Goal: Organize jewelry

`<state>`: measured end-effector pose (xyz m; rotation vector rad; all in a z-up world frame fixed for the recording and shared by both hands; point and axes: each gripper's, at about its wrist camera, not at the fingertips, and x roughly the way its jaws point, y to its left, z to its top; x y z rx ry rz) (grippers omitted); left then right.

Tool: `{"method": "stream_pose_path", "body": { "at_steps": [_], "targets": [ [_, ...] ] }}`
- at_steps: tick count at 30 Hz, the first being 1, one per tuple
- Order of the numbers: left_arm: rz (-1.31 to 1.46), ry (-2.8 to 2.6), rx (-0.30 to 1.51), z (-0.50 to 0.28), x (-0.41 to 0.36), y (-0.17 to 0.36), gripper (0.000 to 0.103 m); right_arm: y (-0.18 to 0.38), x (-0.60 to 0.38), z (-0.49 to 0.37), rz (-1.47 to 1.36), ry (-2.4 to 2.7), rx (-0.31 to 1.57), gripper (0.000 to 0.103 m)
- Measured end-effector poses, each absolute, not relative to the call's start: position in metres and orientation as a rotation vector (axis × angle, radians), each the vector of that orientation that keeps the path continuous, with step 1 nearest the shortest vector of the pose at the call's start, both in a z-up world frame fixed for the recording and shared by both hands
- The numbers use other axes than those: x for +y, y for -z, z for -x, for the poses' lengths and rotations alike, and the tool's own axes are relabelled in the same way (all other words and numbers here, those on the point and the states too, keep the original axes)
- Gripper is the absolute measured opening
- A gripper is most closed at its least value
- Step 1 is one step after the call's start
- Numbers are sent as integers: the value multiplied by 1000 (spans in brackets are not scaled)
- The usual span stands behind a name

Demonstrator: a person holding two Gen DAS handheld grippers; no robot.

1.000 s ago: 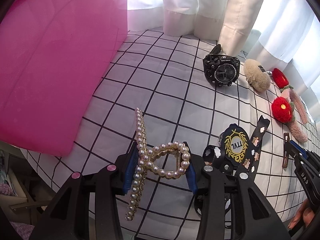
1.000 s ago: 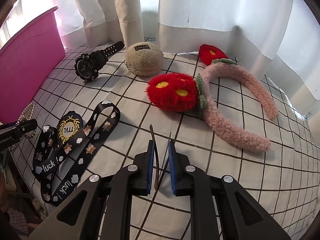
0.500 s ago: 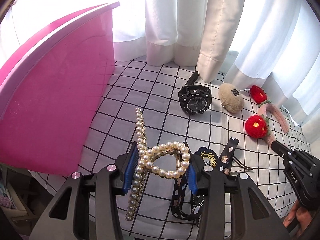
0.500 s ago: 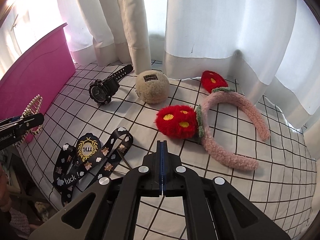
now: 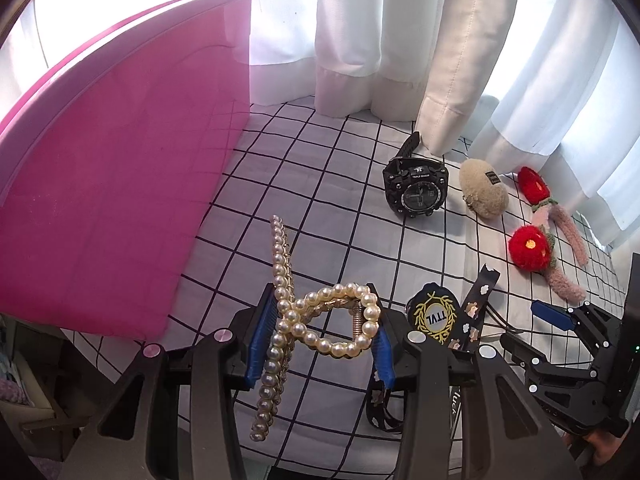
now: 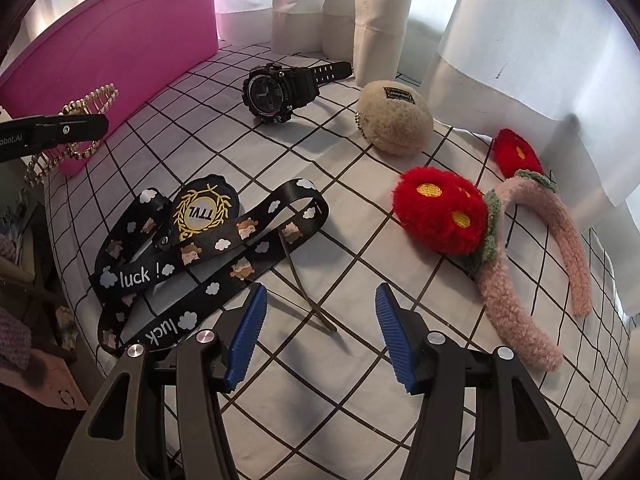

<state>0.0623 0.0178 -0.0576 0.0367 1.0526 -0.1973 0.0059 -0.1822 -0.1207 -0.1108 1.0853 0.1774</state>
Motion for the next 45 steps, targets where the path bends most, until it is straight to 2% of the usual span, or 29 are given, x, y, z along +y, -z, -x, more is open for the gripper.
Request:
{"method": "stream_pose_path", "body": {
  "at_steps": [10, 11, 12, 14, 29, 36, 45],
  "targets": [
    [-41, 183, 1075, -59, 18, 64, 42, 135, -181, -14, 145, -246, 1091, 53],
    [-41, 181, 1077, -59, 18, 64, 42, 135, -181, -14, 138, -258, 1088, 44],
    [-41, 179, 1079, -58, 18, 65, 42, 135, -181, -14, 141, -260, 1079, 27],
    [-40, 176, 1083, -58, 18, 66, 42, 134, -178, -13, 161, -253, 1073, 9],
    [-39, 190, 1060, -57, 13, 56, 42, 114, -199, 13, 32, -197, 1009, 8],
    [-24, 218, 1014, -60, 11, 28, 42, 53, -199, 22, -15, -183, 891, 8],
    [32, 196, 878, -74, 43, -59, 42, -47, -149, -24, -23, -324, 693, 8]
  ]
}}
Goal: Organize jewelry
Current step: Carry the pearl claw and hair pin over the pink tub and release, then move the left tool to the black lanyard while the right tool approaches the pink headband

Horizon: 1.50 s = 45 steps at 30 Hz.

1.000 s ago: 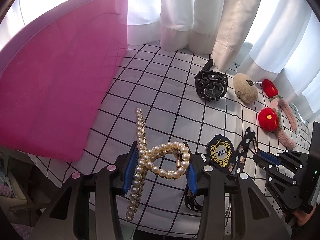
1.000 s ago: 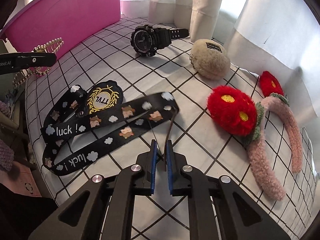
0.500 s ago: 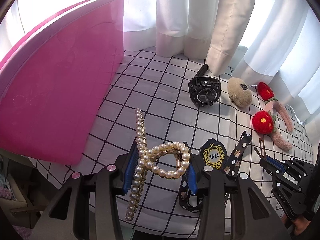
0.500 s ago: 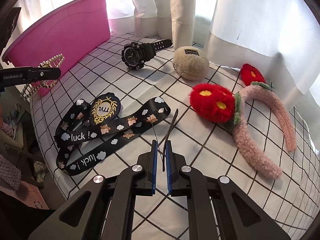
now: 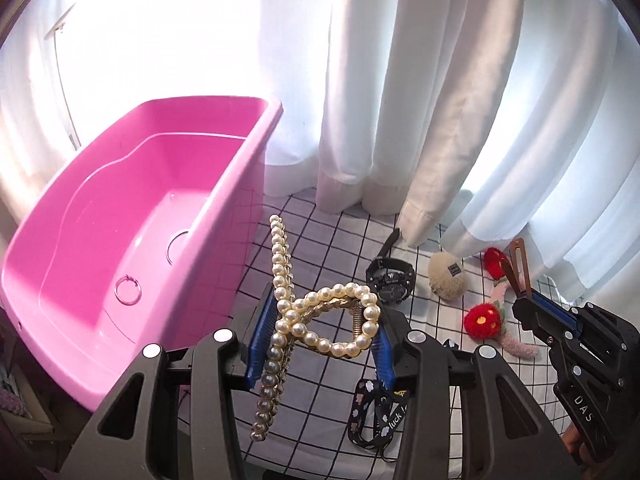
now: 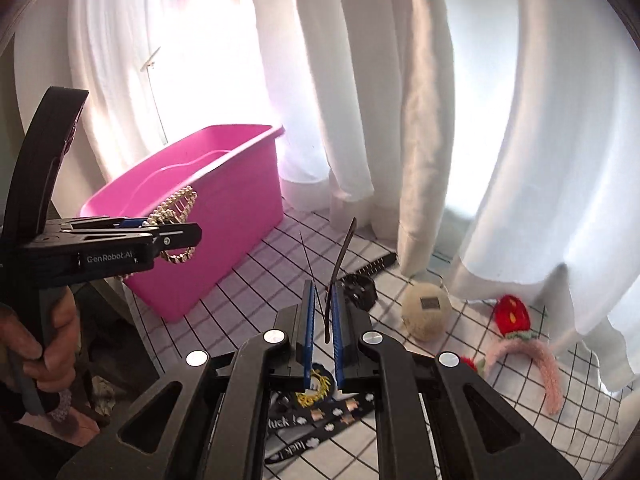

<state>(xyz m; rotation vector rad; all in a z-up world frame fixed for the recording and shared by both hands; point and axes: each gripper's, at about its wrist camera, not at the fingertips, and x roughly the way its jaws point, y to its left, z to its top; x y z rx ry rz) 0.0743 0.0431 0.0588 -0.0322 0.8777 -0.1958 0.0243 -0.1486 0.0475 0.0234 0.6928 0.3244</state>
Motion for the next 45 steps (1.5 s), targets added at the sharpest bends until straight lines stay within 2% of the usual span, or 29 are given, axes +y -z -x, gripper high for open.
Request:
{"method": "stream_pose_path", "body": {
  "at_steps": [5, 9, 16, 25, 26, 28, 29, 30, 32, 33, 37, 45],
  "targets": [
    [62, 108, 837, -97, 102, -93, 42, -89, -89, -70, -10, -461, 631, 8],
    [47, -3, 859, -124, 158, -94, 42, -101, -26, -114, 18, -565, 655, 8],
    [71, -86, 1015, -171, 226, -54, 42, -80, 70, -184, 75, -631, 812, 8],
    [113, -88, 1104, -188, 250, -24, 42, -52, 107, -225, 94, -585, 958, 9],
    [119, -87, 1106, -189, 253, -22, 43, -52, 110, -228, 98, -580, 963, 12],
    [131, -91, 1117, -192, 256, -20, 43, -50, 114, -231, 101, -580, 976, 32],
    [135, -93, 1124, -193, 258, -19, 43, -50, 116, -232, 107, -571, 977, 48],
    [134, -95, 1124, -195, 259, -18, 46, -50, 117, -231, 108, -570, 975, 51],
    [115, -104, 1106, -194, 260, -21, 57, -47, 119, -233, 109, -569, 976, 51],
    [110, -106, 1096, -194, 260, -25, 67, -48, 119, -233, 110, -565, 977, 52],
    [95, -112, 1066, -194, 262, -34, 77, -53, 112, -231, 72, -569, 964, 53],
    [105, -97, 1026, -183, 253, -51, 82, -93, 45, -201, -58, -547, 841, 55]
  ]
}}
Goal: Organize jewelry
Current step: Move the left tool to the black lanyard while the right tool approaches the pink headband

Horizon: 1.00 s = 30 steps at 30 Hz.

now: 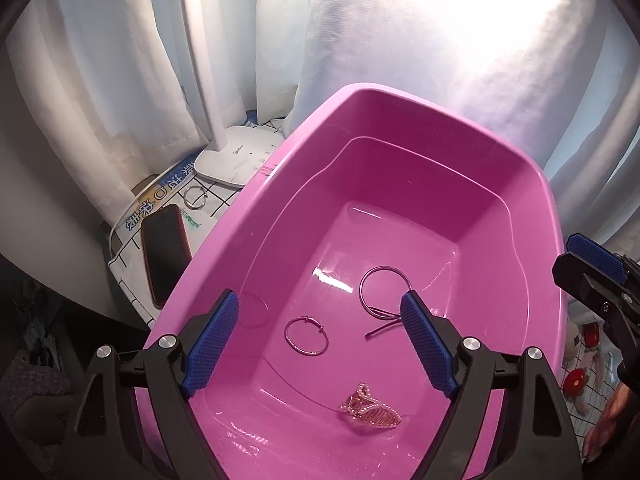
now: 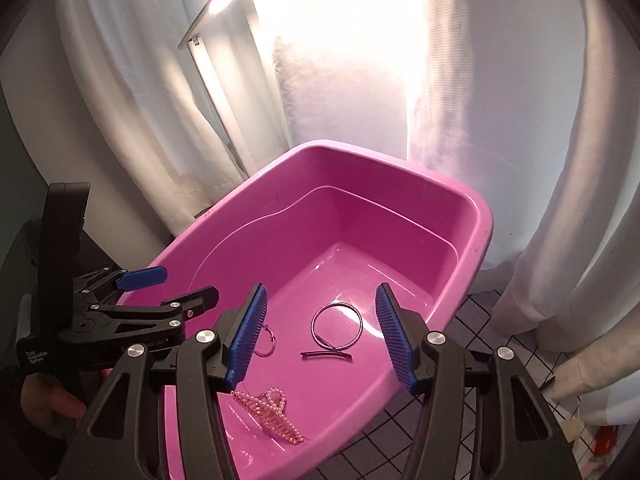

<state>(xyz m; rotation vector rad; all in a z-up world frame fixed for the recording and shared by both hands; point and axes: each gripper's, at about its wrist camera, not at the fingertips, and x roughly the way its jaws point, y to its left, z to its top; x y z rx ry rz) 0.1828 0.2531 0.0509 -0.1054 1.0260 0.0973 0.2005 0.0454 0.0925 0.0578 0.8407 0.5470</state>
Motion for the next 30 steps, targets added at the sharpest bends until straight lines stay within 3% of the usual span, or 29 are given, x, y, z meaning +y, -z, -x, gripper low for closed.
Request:
{"method": "stream_pose_path", "body": {
  "at_steps": [7, 15, 30],
  "targets": [
    [94, 37, 946, -148, 194, -79, 84, -119, -70, -134, -166, -388, 745, 60],
    [67, 269, 942, -99, 89, -79, 85, -91, -187, -43, -260, -145, 758, 61],
    [-41, 285, 1086, -44, -13, 35, 85, 17, -275, 26, -202, 10, 903, 61]
  ]
}}
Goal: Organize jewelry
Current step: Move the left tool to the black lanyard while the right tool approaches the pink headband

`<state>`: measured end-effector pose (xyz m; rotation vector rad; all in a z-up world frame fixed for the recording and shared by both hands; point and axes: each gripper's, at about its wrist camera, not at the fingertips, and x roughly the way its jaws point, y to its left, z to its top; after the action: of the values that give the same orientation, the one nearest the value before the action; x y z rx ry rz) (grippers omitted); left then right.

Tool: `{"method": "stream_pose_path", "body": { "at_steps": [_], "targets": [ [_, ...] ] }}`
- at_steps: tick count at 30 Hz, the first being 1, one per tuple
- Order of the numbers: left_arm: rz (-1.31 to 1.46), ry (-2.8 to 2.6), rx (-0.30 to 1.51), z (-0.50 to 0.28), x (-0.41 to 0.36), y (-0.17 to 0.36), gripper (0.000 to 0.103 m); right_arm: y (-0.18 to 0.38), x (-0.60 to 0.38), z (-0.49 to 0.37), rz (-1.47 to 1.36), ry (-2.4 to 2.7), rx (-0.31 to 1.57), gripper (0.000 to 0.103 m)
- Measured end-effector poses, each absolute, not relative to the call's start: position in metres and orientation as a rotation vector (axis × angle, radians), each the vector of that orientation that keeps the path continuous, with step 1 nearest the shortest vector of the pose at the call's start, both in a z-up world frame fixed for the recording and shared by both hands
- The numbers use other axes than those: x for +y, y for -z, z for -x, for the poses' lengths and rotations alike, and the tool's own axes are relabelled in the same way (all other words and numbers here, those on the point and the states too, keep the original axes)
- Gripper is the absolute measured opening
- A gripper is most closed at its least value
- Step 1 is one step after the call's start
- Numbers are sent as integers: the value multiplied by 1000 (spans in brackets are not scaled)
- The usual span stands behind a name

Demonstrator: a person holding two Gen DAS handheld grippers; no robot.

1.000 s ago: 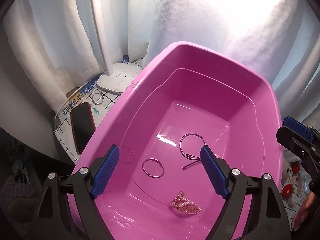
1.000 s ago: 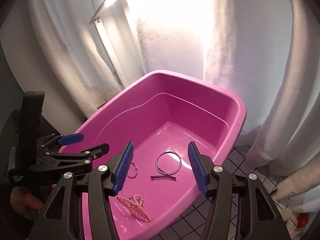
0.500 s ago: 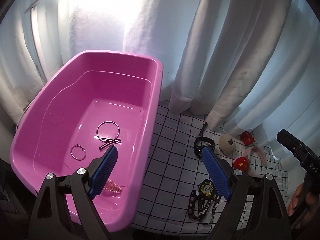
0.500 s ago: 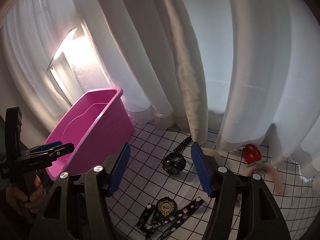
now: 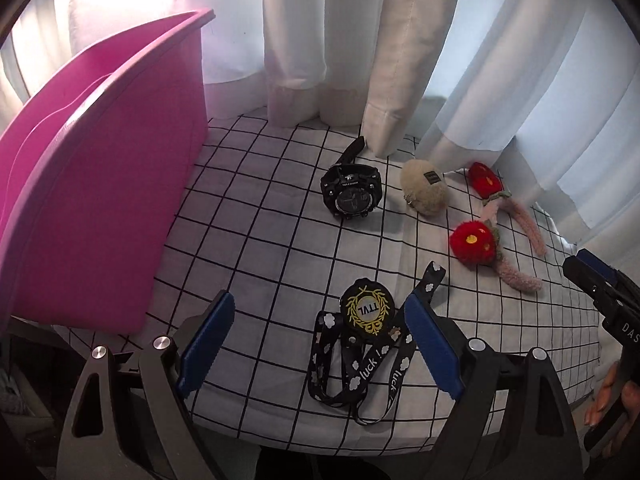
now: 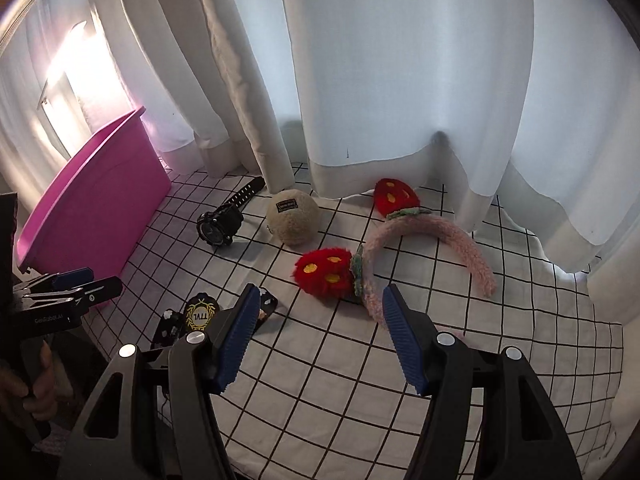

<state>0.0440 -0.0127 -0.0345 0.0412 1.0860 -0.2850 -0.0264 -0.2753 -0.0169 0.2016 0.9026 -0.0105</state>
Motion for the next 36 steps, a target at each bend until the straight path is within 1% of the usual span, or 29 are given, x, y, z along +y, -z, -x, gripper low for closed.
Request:
{"method": "stream_pose_path", "body": {
  "at_steps": [7, 16, 27, 36],
  "targets": [
    [-56, 215, 1129, -35, -30, 80, 85, 67, -283, -10, -132, -43, 990, 62],
    [-42, 131, 1158, -38, -42, 114, 85, 110, -290, -39, -18, -76, 1082, 62],
    [-49, 104, 1180, -41, -61, 130, 85, 126, -295, -51, -23, -121, 1096, 62],
    [-58, 145, 1168, -38, -77, 126, 85, 130, -300, -50, -49, -137, 1089, 63]
  ]
}}
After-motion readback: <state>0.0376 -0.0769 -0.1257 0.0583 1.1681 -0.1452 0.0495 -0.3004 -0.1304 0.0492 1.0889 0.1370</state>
